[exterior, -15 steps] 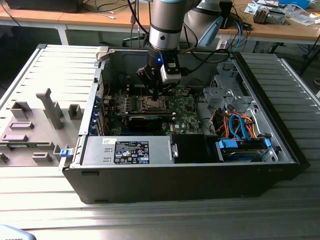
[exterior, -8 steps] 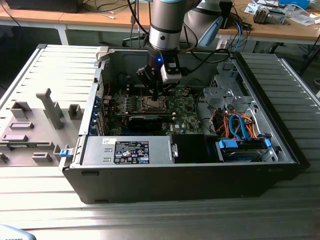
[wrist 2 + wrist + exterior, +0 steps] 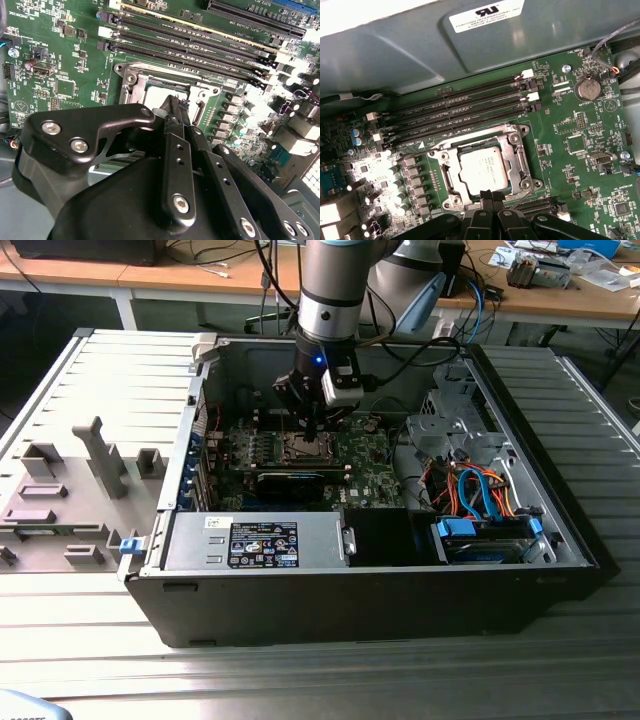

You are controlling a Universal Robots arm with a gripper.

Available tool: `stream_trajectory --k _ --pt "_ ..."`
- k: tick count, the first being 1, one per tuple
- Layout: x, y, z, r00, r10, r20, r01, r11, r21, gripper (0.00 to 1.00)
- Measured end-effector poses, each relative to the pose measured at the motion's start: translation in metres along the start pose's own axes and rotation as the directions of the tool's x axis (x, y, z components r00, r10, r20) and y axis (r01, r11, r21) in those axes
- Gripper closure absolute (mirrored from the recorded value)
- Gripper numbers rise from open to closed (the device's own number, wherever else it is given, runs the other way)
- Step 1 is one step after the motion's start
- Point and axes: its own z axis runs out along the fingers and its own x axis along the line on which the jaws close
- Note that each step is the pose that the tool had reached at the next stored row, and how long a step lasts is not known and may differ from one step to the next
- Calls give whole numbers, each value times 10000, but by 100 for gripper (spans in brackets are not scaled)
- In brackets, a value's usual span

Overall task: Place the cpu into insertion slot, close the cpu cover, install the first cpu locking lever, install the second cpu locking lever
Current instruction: 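Install the first cpu locking lever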

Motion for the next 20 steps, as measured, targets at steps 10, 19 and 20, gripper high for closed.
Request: stream_trajectory --k 10,19,20 --pt "0 0 0 9999 -128 9 128 9999 6 89" --pt "0 0 0 9992 -400 29 400 9992 19 89" --pt "0 0 0 9990 -436 32 436 9990 21 89"
